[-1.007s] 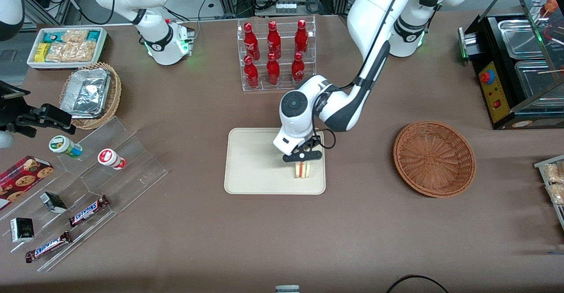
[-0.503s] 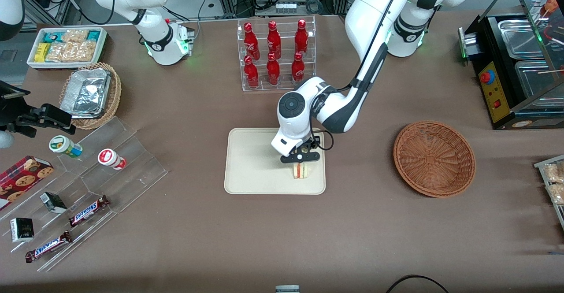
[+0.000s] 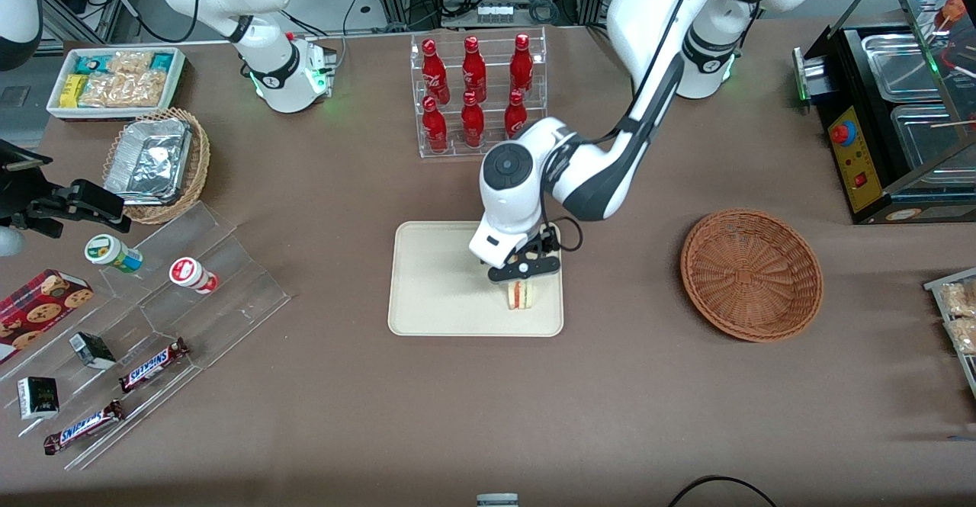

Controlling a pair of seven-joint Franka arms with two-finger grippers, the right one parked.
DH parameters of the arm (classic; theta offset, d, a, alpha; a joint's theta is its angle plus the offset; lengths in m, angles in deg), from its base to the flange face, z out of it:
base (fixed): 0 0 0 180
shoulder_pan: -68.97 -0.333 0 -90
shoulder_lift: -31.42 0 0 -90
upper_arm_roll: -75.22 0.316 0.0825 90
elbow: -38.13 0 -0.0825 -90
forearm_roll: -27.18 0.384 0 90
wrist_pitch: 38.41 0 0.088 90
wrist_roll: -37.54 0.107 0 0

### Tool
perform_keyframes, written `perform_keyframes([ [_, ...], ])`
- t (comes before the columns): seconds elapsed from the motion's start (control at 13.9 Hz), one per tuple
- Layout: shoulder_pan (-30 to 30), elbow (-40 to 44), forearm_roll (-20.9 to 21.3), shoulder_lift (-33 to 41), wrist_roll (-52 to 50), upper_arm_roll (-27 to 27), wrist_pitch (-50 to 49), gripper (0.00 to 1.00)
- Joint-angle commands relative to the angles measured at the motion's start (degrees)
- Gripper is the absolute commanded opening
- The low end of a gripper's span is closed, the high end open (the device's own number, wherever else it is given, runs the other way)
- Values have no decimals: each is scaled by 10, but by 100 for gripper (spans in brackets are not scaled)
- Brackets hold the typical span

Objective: Place sandwich from basket to tray
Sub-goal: 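Open the left gripper to release the sandwich and lift away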

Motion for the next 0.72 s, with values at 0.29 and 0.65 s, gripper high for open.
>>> perform_keyframes([
  [0.29, -1, -16, 4, 156, -68, 60, -111, 100],
  [0.65, -1, -18, 2, 218, -69, 106, -179, 100],
])
